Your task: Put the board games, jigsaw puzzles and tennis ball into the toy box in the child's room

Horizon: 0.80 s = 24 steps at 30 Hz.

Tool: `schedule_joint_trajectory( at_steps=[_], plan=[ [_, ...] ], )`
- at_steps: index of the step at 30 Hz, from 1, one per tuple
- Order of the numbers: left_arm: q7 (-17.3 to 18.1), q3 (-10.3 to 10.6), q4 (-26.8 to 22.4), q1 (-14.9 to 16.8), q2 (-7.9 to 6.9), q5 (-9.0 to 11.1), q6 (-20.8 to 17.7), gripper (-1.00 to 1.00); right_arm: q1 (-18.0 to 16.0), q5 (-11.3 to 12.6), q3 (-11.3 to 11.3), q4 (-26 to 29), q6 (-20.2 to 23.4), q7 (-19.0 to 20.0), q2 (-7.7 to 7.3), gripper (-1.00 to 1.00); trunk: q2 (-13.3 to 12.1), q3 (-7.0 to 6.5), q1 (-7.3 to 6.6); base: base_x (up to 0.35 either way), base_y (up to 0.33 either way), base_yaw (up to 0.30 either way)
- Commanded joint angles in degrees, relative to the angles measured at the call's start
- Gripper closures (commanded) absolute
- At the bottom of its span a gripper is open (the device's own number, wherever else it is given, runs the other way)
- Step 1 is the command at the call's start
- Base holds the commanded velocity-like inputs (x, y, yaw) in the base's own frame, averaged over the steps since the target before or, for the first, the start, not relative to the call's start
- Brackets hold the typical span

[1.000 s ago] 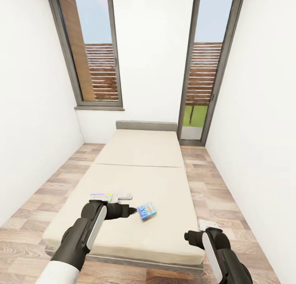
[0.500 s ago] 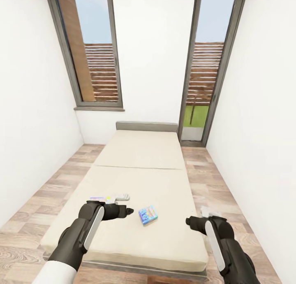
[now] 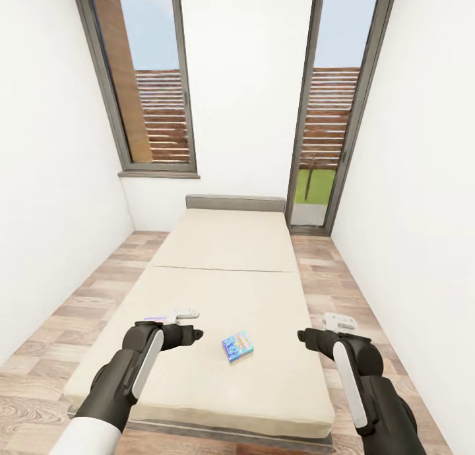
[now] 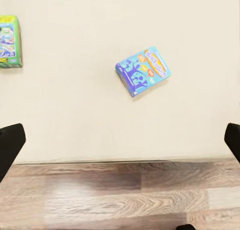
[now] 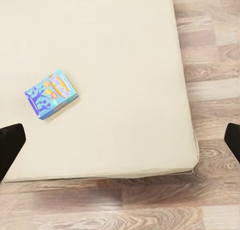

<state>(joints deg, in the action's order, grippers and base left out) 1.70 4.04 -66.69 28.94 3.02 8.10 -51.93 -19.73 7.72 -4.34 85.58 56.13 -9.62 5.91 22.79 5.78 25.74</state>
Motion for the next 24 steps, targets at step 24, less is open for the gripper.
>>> schedule_joint_trajectory(
  at_steps=[24],
  plan=[
    [-4.34, -0.63, 0.15, 0.06, 0.5, 0.26, 3.08, -1.0, 0.22, 0.55, 0.34, 0.65, -2.0, -0.49, -0.07, -1.0, 0.13, 0.15, 0.04, 0.037, -0.053, -0.201]
  ],
)
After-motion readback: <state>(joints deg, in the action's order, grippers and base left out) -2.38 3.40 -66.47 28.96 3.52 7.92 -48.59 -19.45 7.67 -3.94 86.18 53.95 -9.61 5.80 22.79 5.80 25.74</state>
